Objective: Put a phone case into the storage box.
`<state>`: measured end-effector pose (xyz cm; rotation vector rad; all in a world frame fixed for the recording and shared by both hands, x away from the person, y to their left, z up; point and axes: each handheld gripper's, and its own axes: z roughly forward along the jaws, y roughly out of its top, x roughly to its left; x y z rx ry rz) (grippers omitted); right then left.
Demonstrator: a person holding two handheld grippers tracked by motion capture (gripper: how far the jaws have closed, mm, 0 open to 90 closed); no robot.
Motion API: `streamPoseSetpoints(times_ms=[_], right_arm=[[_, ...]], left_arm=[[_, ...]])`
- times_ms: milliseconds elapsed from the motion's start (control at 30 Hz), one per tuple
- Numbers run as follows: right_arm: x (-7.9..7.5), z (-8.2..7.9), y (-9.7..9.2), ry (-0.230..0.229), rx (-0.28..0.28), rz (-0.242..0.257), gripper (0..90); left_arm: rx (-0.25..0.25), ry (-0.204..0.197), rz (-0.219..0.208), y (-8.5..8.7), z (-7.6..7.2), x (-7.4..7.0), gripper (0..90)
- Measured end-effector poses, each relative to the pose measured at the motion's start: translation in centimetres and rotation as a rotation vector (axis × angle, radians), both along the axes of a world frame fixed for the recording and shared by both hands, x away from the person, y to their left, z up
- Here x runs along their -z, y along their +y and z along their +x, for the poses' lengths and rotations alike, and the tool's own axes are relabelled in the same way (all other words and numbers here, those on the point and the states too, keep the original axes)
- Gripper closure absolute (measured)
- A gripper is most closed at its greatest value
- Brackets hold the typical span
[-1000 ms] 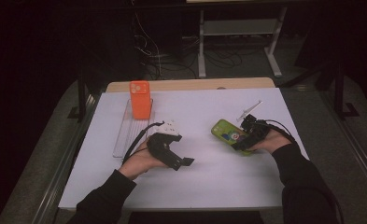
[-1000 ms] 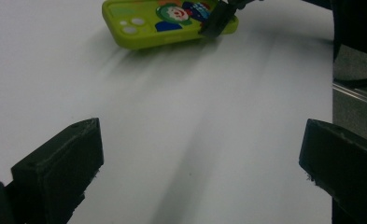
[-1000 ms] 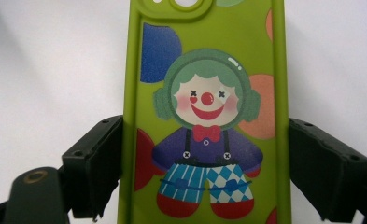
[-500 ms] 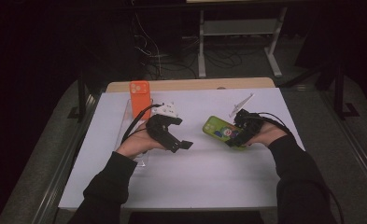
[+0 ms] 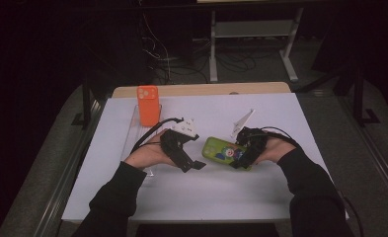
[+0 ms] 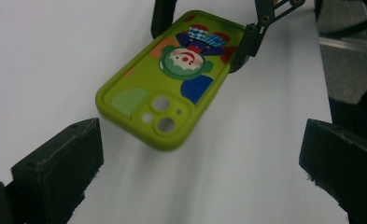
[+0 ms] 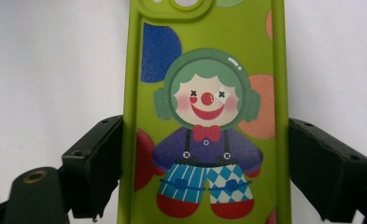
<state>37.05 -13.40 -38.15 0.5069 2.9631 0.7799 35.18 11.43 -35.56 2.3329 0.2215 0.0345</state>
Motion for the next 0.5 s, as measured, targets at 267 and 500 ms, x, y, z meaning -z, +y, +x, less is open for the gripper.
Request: streamPoseSetpoints(times_ms=[267,500], right_arm=[[0.1,-1.4,1.9,0.011,-0.105,-0.020,15.5],[-0.3,-2.4,3.4,-0.002,-0.176,-0.029,15.5]], left_arm=[[0.053,-0.003,0.016,-0.3,-0.3,0.3,0.0],[0.097,0.001,0.038,-0.5,-0.7,0.7,0.0]])
